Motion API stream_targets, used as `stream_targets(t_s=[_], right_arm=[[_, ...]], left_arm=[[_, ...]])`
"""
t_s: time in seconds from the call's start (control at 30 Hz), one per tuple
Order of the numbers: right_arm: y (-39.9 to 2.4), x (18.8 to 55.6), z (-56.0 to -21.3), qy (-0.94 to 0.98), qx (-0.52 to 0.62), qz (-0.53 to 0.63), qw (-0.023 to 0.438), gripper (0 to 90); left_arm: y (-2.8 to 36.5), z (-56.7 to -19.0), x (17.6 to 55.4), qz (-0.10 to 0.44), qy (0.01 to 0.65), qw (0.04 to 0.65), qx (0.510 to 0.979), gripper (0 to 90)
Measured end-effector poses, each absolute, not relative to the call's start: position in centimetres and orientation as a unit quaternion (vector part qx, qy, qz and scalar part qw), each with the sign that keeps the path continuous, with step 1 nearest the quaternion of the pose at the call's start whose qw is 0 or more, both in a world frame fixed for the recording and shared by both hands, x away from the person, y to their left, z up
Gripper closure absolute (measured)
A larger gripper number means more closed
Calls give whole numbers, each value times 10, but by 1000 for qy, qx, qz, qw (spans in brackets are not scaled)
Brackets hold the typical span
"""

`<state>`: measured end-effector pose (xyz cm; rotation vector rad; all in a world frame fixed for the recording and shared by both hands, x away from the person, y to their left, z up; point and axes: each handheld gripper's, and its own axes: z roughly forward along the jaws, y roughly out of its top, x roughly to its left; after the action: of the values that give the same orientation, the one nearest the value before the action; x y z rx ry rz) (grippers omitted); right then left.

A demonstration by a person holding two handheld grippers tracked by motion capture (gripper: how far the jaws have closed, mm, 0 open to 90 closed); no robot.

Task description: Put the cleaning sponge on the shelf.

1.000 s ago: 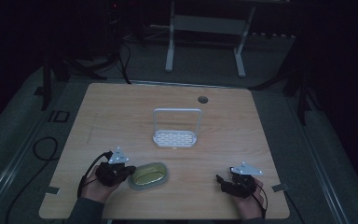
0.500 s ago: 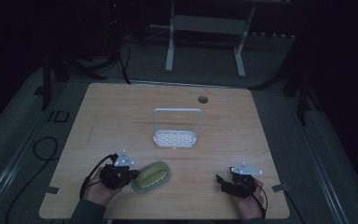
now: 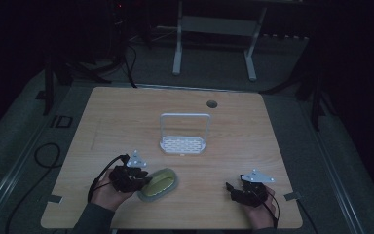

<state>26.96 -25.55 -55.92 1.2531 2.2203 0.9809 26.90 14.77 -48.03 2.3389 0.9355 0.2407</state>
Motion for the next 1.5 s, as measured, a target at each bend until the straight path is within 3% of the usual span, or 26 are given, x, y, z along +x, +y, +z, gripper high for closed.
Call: stream_targets(t_s=[0.87,1.5], right_arm=[[-255,270,-559,795,450,352,203,320],[-256,270,-559,796,449,352,203,320]], left_arm=[[122,-469,292,52,348,246,903,605],[104,-463,304,28,334,202,920,594]])
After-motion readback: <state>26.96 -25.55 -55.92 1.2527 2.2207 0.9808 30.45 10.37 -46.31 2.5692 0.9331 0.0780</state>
